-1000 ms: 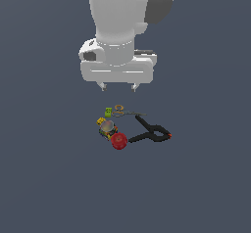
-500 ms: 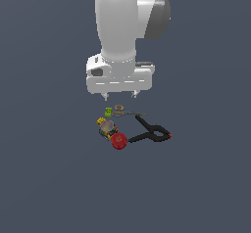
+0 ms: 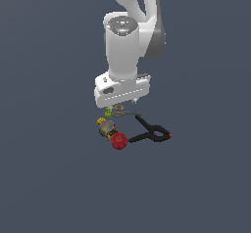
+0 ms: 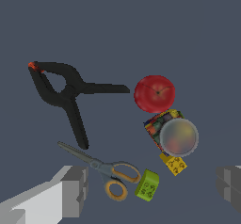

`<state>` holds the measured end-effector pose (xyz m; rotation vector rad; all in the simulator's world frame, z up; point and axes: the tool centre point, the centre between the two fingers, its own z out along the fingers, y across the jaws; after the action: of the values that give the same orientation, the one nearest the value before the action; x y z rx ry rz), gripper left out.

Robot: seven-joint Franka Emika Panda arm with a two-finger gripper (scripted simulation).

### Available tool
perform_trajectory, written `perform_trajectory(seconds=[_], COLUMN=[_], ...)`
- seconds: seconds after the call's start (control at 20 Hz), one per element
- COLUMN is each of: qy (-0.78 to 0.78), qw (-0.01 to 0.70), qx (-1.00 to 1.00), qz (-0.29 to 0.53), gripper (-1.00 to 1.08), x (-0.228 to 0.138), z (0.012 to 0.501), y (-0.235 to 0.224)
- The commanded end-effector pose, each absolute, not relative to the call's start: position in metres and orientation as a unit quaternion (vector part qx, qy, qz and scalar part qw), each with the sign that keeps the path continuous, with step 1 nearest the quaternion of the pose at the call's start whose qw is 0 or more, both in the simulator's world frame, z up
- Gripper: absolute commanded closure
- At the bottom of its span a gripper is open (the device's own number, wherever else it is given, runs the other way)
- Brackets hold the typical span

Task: Pick up a designated object from a clutter of objects.

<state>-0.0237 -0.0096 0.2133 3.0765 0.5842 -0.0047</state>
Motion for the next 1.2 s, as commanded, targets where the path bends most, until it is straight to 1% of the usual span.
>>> perform_trajectory(seconds=[0.0, 0.7, 1.15], qy=[0.222, 0.413, 0.514], qw=[0.006, 0.006, 0.003], qx=[0.975, 0.911, 0.858], qz=[-0.002, -0.003, -0.001], gripper=[-0.92, -0.92, -0.92], x=[-0.029, -0.073, -0.106], z=[0.197, 0.115, 0.076], y=[-0.007, 0.006, 0.015])
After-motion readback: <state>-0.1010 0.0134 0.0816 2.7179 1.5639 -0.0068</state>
